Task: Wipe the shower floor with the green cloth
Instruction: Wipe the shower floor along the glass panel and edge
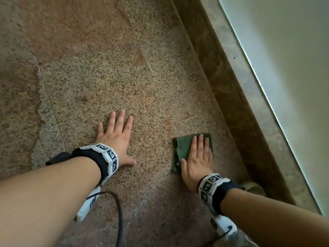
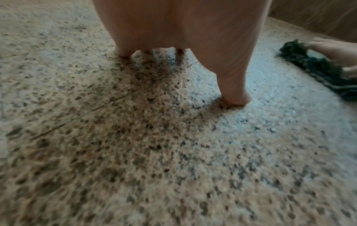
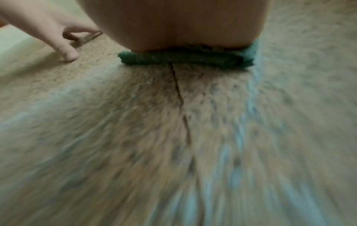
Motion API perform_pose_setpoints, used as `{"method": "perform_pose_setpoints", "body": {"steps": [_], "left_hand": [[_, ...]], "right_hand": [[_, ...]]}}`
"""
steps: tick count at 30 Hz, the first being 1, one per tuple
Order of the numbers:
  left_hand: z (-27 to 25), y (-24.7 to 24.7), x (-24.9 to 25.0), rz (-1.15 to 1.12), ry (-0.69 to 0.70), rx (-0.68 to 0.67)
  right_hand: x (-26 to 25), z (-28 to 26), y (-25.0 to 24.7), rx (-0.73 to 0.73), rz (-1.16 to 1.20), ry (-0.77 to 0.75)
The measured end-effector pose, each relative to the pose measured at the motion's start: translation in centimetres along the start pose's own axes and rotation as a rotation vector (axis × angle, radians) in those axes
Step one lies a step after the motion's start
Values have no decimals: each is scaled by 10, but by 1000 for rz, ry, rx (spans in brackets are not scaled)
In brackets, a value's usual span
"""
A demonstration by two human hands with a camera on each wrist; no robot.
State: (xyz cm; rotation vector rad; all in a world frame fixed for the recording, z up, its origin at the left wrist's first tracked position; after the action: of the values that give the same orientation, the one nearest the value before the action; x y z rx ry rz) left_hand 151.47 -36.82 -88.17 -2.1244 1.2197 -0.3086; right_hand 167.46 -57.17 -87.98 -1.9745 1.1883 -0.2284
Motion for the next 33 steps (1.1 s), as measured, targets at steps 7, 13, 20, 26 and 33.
{"method": "perform_pose_setpoints", "body": {"steps": [7,13,20,26,33], "left_hand": [[-2,-1,1,-23,11,5],[-1,-1,3,-3,6,-35],[1,1,3,-6,12,-50],[3,0,2,12,2,-15],[1,-1,3,23,14,-24]], "right_hand": [[-74,112,-72,156,-3,-171],[-126,185,-132,205,2,-252],[-89,196,-155,197,-42,-214],[-16,125,-115,82,-89,-124],[75,22,-45,-55,-172,127]]}}
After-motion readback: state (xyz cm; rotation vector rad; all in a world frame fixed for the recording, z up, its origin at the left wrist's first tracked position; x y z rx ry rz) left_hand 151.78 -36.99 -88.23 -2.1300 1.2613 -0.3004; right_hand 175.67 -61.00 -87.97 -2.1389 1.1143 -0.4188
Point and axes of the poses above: each hand's wrist, its own z-axis towards the middle knuckle, its own y-axis out of the palm, x = y × z, the point moved 8 cm from there along z, towards the middle knuckle, and after that the axes turned 13 degrees about z, right-handed, at the moved point
